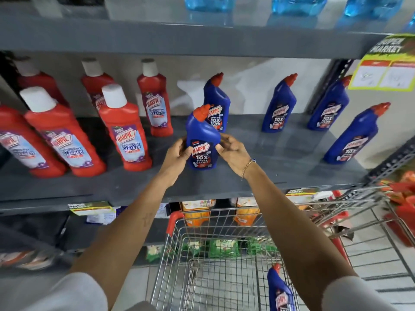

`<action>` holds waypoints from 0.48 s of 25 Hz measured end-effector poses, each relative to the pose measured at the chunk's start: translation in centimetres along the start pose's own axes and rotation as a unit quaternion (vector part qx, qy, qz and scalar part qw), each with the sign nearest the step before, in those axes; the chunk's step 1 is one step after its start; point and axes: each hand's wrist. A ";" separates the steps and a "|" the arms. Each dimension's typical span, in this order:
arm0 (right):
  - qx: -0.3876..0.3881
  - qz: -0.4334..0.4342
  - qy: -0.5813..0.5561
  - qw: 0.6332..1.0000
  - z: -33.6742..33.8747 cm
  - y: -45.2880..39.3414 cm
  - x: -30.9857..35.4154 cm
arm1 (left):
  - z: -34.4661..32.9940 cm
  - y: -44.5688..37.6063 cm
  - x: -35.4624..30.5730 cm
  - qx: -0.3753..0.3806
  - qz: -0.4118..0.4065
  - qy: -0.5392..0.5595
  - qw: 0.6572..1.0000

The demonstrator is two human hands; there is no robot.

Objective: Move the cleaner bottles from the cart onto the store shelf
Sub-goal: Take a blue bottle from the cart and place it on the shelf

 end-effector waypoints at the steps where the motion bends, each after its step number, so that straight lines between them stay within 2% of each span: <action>1: 0.005 -0.002 0.002 1.000 -0.1 0.1 0.0 | 0.0 0.2 0.2 -0.003 0.001 -0.003 1.000; 3: 0.004 -0.005 0.008 1.000 -0.1 0.6 0.2 | -0.4 0.9 0.2 -0.038 -0.002 -0.027 0.999; 4: -0.019 0.000 0.012 1.000 -0.1 1.1 0.3 | -0.7 1.6 0.2 -0.092 -0.014 -0.053 0.994; 6: -0.115 0.029 0.002 0.993 0.4 3.2 -0.1 | -2.3 4.0 0.4 -0.214 -0.058 -0.085 0.971; 7: -0.158 0.046 -0.005 0.986 0.9 4.7 -0.9 | -3.7 5.7 0.6 -0.242 -0.080 -0.080 0.964; 8: -0.182 0.060 0.000 0.981 1.5 6.5 -2.0 | -5.2 7.4 0.7 -0.230 -0.100 -0.077 0.965; 10: -0.195 0.042 0.021 0.980 3.5 10.7 -5.1 | -8.8 10.3 1.6 -0.134 -0.099 -0.080 0.983; 12: -0.184 -0.020 0.058 0.981 6.9 14.5 -9.4 | -12.3 12.1 3.9 -0.022 -0.040 -0.076 0.996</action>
Point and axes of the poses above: each hand's wrist, its own y-axis away from the middle knuckle, its own z-axis out of the back of the hand, x = y × z, and after that the axes turned 4 degrees about -z, right-handed
